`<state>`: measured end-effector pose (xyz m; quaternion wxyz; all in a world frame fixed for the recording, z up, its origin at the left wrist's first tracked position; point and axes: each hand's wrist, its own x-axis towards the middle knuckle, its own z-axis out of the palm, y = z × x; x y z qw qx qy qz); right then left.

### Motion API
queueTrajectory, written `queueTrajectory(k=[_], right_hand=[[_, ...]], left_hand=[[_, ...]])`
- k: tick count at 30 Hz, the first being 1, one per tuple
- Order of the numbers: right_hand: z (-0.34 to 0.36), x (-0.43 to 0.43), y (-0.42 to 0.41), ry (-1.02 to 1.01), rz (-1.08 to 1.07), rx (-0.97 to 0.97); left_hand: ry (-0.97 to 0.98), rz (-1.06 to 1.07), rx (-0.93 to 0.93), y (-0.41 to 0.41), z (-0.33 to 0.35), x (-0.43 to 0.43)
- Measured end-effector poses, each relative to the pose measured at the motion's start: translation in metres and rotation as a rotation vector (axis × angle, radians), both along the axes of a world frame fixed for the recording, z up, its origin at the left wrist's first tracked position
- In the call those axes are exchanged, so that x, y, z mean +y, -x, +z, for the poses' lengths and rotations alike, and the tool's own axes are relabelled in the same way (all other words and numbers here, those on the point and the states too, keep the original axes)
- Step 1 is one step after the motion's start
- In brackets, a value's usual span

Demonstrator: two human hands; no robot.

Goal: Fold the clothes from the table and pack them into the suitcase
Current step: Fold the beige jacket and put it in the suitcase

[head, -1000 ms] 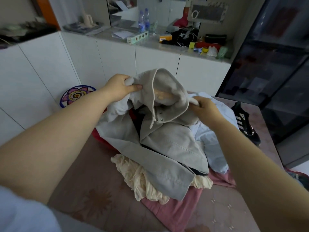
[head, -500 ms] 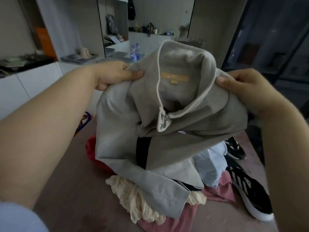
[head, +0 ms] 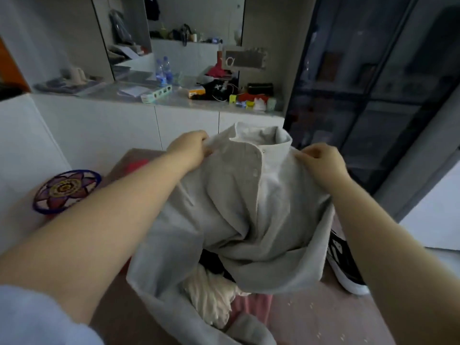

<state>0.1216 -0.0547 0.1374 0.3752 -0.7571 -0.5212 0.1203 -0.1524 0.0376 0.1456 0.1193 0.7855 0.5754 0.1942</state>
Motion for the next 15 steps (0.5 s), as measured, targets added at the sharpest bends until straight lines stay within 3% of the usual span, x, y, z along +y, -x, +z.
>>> queueTrajectory(k=[3, 6, 8, 10, 12, 15], right_hand=[[-0.045, -0.002, 0.018, 0.040, 0.034, -0.240], [-0.077, -0.016, 0.035, 0.041, 0.190, -0.382], [-0.093, -0.027, 0.041, 0.034, 0.261, -0.371], [-0.105, -0.033, 0.039, 0.065, 0.250, -0.351], [-0.112, -0.037, 0.033, 0.138, 0.156, -0.338], [-0.121, -0.044, 0.022, 0.360, -0.066, -0.159]], left_hand=[[-0.257, 0.078, 0.165, -0.003, -0.051, -0.001], [-0.581, -0.126, 0.030, -0.001, -0.086, -0.011], [-0.648, -0.261, -0.009, -0.002, -0.104, -0.026], [-0.490, -0.317, 0.079, -0.003, -0.117, -0.042], [-0.148, -0.292, 0.240, 0.000, -0.127, -0.053], [0.130, -0.263, 0.417, 0.006, -0.145, -0.053]])
